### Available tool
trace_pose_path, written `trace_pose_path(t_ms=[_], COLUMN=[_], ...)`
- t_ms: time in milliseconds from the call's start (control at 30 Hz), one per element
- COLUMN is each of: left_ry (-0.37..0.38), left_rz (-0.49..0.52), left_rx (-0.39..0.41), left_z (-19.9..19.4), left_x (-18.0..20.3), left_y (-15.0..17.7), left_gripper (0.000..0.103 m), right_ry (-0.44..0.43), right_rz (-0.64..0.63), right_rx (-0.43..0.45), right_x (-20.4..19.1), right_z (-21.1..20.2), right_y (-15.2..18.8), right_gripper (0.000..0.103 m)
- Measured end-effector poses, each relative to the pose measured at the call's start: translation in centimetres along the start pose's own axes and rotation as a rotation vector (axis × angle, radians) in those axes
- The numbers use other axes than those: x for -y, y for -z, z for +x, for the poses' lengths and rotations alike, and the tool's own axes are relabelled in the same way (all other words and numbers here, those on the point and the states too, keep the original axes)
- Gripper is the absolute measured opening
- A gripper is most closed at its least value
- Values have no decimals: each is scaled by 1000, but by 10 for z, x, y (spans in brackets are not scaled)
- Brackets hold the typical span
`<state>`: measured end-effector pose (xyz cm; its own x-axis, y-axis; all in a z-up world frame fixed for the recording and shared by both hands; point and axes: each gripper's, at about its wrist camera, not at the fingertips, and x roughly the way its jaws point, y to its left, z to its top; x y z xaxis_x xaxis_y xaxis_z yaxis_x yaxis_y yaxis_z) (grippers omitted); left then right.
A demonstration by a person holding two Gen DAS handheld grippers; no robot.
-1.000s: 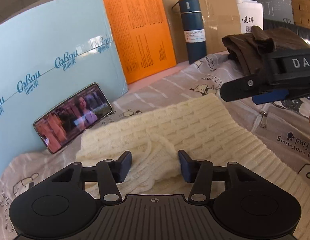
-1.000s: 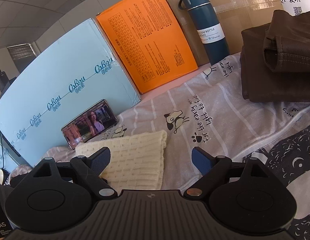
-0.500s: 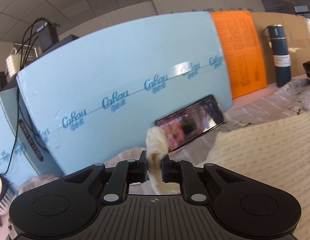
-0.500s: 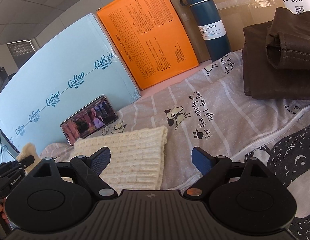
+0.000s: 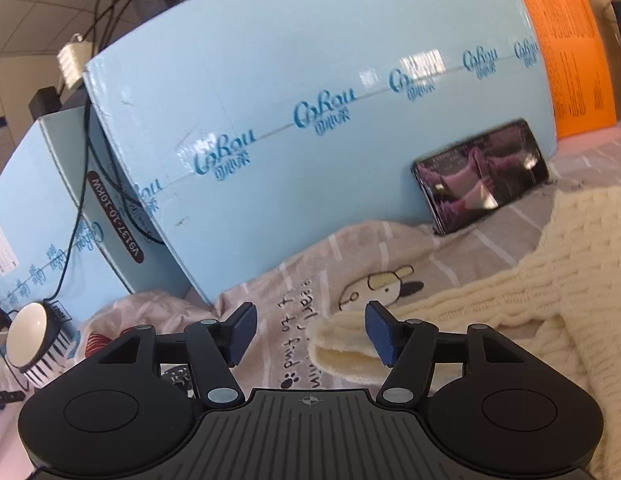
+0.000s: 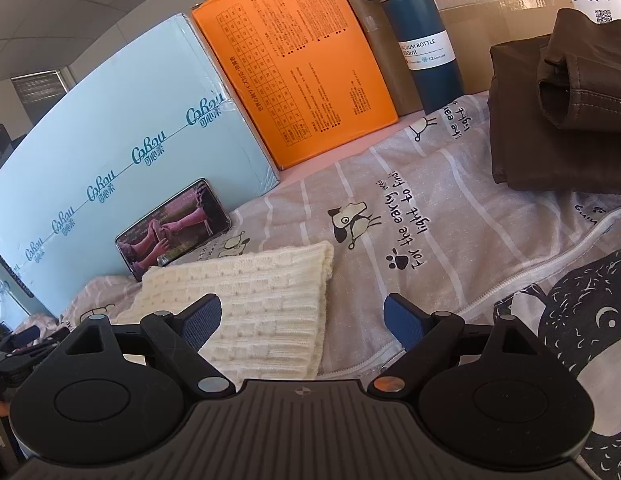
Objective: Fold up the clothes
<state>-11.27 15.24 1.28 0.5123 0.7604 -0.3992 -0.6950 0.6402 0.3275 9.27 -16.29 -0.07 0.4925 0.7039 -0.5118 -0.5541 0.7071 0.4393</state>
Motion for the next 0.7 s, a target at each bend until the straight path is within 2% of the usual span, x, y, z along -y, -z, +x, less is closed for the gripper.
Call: trace_pose_path(t_ms=[100, 133, 267, 367, 533, 633, 700], left_ry=[1, 3, 68, 132, 198, 190, 218], left_rz=[-102, -135, -285, -424, -701, -760, -816], left_rx=[60, 77, 57, 9, -68, -108, -134], left_z=[-26, -36, -73, -96, -122, -128, -128], left_x=[-19, -25, -52, -76, -109, -109, -105], left_y=[-10, -13, -2, 20, 69, 92, 103], left_gripper=[80, 81, 81, 81, 80, 80, 80], right_ry=[-10, -13, -30, -68, -148, -182, -213], right_rz=[-3, -4, -19, -43, -95, -108, -98], right_rx=[9, 12, 19, 15, -15, -51, -92], right_x=[-1, -1, -3, -8, -21, -34, -41], right_z=[-1, -2, -4, -5, -9, -18, -25], right_y=[0, 0, 0, 2, 7, 13, 22], right_gripper=[88, 88, 88, 88, 88, 88, 88])
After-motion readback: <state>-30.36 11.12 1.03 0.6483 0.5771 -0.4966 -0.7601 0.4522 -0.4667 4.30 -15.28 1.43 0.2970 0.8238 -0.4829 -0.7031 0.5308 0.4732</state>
